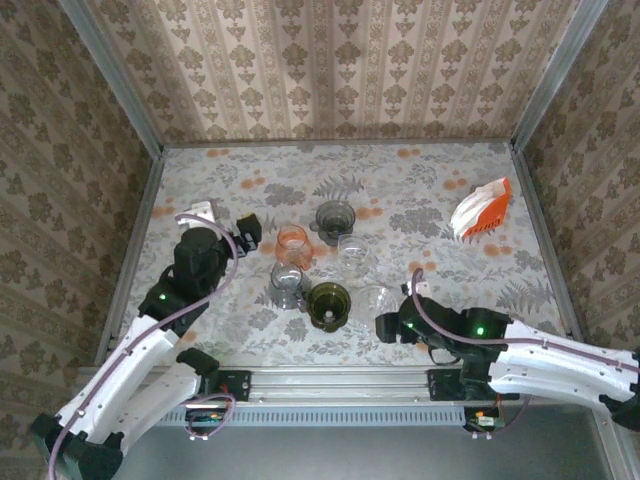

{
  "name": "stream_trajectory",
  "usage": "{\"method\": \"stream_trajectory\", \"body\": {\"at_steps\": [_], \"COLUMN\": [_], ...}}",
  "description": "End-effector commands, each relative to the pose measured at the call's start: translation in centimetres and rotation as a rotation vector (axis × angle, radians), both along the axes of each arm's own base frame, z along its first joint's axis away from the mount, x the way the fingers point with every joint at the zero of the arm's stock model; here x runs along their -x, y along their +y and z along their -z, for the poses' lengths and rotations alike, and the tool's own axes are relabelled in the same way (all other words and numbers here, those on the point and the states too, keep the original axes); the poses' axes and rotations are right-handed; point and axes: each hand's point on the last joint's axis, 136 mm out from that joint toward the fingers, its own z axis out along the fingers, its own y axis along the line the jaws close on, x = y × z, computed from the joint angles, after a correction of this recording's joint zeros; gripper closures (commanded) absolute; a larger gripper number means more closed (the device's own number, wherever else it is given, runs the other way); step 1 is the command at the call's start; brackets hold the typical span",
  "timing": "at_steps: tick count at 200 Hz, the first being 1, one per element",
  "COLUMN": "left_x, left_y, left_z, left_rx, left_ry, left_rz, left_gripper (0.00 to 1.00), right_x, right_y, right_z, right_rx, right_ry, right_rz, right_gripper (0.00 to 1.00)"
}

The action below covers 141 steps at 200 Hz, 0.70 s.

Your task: Place the coffee filter in the dripper

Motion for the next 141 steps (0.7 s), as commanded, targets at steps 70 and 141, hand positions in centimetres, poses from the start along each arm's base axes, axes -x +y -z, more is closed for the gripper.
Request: {"method": "stream_trajectory", "body": {"at_steps": [70, 141], "left_x": [-0.5, -2.1], "left_y": [1.8, 0.4], "left_z": [-1.1, -0.5], "left_rx": [-0.076, -0.073], "left_ry": [0.005, 0.157], "left_rz": [-0.102, -0.077], "left_gripper": [0.00, 0.00], "right_x": [-0.8, -1.3], "right_y": [3.4, 3.5], "right_z": [1.0, 2.1], "right_rx": [0.180, 0.236], "right_ry": [-0.046, -0.056], "right_rz": [-0.045, -0.049], "right_gripper": [0.17, 0.28]}}
